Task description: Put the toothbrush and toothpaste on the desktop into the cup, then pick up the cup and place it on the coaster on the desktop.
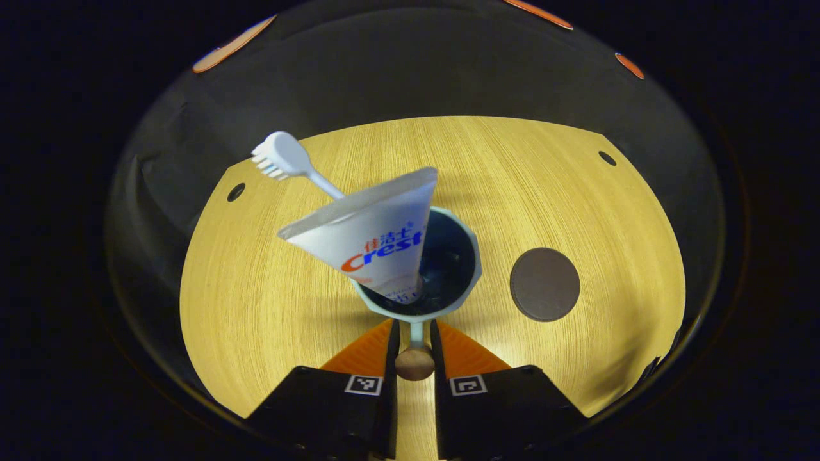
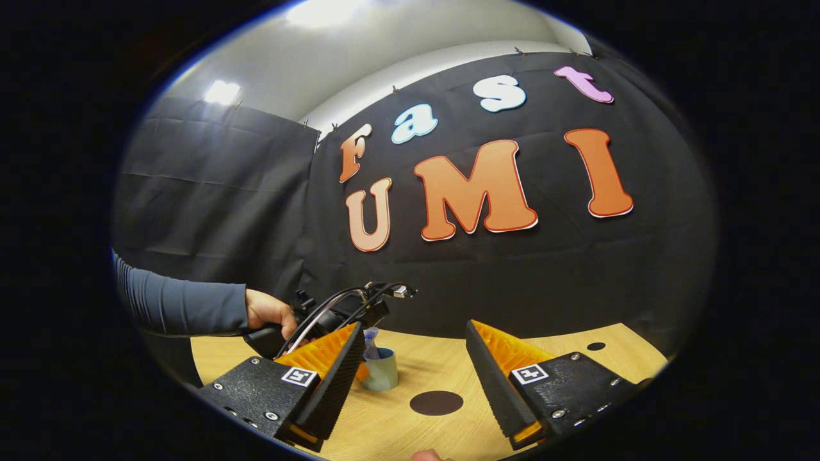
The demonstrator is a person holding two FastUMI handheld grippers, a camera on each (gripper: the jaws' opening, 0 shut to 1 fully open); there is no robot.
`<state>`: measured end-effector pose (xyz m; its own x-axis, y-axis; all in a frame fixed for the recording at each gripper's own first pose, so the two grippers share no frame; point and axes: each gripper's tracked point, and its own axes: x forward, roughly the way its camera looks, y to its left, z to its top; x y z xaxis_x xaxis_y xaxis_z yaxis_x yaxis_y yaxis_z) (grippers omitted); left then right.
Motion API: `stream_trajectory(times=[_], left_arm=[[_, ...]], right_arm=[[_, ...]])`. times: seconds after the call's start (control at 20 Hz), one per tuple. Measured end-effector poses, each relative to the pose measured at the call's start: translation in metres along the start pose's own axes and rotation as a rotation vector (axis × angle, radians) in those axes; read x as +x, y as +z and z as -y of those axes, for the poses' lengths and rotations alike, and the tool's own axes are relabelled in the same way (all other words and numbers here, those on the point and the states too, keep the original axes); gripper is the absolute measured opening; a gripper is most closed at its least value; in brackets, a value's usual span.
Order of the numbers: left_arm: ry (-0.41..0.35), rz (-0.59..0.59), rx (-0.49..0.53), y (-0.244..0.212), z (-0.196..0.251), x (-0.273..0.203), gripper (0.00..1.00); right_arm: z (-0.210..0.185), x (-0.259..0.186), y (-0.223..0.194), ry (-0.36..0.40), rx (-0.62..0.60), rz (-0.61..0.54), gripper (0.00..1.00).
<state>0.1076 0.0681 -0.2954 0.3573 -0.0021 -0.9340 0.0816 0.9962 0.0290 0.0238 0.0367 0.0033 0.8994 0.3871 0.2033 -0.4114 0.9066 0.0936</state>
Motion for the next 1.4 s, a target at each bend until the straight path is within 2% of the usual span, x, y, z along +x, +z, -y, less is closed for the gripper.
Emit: stream_trajectory(times=[0.15,0.2,0.25,0.3,0.65,0.85,1.25,1.35,1.4], left_arm=[[-0.003,0.036,-0.017,0.007,0.006,0.003,0.19],[-0.005,0.052,-0.008,0.008,0.007,-0.001,0.19],[-0.008,0.064,0.000,0.010,0.008,-0.005,0.25],[-0.010,0.079,0.010,0.010,0.006,-0.006,0.19],[-0.073,0.147,0.086,0.021,0.011,-0.002,0.18],[-0.115,0.144,0.116,0.019,0.008,0.005,0.19],[-0.124,0.045,0.120,0.012,0.010,0.007,0.19],[-0.112,0.092,0.148,0.028,0.005,-0.002,0.24],[-0.103,0.127,0.156,0.039,0.001,-0.008,0.30]], right_arm=[[0.005,-0.005,0.004,-0.012,-0.001,0.012,0.94],[0.007,-0.007,0.004,-0.018,-0.004,0.015,0.94],[0.011,-0.009,0.005,-0.027,-0.004,0.016,0.94],[0.013,-0.010,0.006,-0.031,-0.003,0.018,0.94],[0.030,-0.025,0.015,-0.082,-0.013,0.025,0.94],[0.043,-0.036,0.015,-0.121,-0.029,0.014,0.95],[0.073,-0.056,0.003,-0.199,-0.012,-0.037,0.94],[0.077,-0.059,0.000,-0.212,-0.009,-0.050,0.95],[0.078,-0.058,0.000,-0.218,-0.008,-0.052,0.95]])
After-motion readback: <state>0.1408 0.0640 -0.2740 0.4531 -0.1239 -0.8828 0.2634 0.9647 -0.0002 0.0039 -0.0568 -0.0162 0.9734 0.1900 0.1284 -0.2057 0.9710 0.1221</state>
